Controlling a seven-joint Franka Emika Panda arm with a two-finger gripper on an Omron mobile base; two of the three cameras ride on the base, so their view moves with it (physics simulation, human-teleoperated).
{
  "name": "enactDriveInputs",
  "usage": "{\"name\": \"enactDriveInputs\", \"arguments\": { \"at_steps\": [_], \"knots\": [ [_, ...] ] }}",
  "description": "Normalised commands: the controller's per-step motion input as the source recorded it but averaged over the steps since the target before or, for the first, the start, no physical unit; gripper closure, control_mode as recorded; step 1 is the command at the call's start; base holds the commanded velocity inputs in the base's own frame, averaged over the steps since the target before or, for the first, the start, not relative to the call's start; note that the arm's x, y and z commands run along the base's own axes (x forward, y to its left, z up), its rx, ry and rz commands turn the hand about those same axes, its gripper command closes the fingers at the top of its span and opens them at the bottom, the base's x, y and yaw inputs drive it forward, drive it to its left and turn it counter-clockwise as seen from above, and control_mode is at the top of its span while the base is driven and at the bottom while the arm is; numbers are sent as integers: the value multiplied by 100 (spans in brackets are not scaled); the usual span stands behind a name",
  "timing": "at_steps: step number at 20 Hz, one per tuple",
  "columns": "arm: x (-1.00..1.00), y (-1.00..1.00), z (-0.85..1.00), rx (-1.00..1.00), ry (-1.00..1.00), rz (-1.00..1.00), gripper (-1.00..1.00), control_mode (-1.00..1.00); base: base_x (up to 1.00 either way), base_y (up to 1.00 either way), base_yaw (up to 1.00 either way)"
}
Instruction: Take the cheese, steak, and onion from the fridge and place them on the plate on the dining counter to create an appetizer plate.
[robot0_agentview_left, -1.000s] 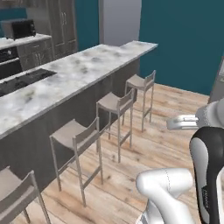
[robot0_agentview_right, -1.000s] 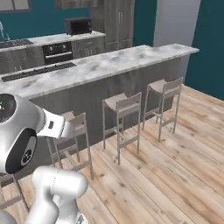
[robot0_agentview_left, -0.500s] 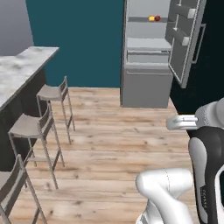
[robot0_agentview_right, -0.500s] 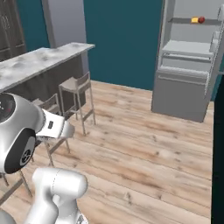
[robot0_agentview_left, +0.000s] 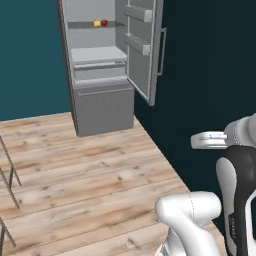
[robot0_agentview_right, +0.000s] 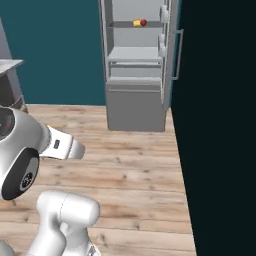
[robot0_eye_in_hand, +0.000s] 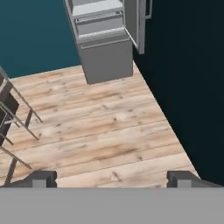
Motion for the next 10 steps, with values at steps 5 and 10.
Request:
{"name": "enactDriveInputs", "arguments": {
  "at_steps": [5, 10],
  "knots": [
    [0, 0, 0, 0, 0, 0, -100, 100, 100, 15, -10],
    [0, 0, 0, 0, 0, 0, -100, 100, 100, 6, -1]
  ]
}}
